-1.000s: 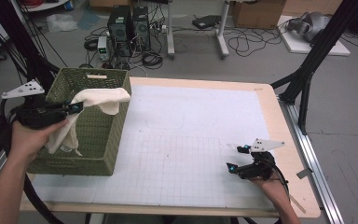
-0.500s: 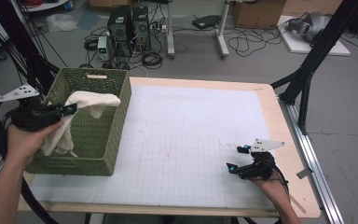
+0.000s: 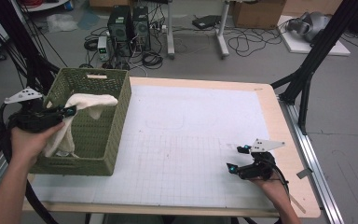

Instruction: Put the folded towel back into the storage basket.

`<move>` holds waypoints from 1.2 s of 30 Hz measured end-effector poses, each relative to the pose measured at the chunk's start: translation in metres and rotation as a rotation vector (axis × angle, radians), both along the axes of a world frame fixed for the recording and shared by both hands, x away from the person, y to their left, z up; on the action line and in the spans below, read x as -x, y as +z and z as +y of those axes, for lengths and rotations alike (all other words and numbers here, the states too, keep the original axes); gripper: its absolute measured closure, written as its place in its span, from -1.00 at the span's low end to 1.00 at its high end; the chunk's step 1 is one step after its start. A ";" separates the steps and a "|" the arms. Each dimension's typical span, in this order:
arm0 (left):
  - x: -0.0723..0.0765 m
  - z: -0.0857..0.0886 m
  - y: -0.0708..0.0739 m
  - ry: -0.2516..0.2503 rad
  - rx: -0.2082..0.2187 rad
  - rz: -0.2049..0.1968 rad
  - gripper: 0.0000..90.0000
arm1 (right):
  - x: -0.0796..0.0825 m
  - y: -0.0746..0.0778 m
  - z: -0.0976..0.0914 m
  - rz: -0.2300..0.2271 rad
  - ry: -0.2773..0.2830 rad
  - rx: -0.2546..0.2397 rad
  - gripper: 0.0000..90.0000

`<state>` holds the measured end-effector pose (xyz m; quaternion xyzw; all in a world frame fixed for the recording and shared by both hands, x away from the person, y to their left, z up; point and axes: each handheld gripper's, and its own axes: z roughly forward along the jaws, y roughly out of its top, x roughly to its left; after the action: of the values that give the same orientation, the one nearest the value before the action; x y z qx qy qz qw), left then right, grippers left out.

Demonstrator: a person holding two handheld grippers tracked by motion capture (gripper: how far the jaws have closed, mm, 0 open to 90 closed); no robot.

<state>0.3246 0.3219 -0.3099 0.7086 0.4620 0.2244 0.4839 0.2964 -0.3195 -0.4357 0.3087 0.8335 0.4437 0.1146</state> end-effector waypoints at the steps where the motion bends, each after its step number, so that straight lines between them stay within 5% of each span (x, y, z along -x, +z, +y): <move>1: 0.000 0.001 -0.001 0.007 0.000 0.001 0.74 | 0.000 0.000 0.000 -0.004 0.000 0.000 -0.66; 14: -0.007 0.000 -0.007 0.030 -0.023 0.020 0.74 | 0.000 0.000 0.000 -0.002 0.001 -0.002 -0.66; 22: -0.011 -0.005 -0.011 0.002 -0.040 0.044 0.74 | 0.000 0.000 -0.001 -0.005 0.001 -0.002 -0.66; 36: -0.015 -0.001 -0.016 0.043 -0.044 0.073 0.74 | 0.000 0.000 0.000 -0.005 0.005 0.001 -0.66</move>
<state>0.3393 0.3207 -0.3260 0.7166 0.4896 0.2189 0.4460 0.2967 -0.3199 -0.4357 0.3054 0.8342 0.4443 0.1158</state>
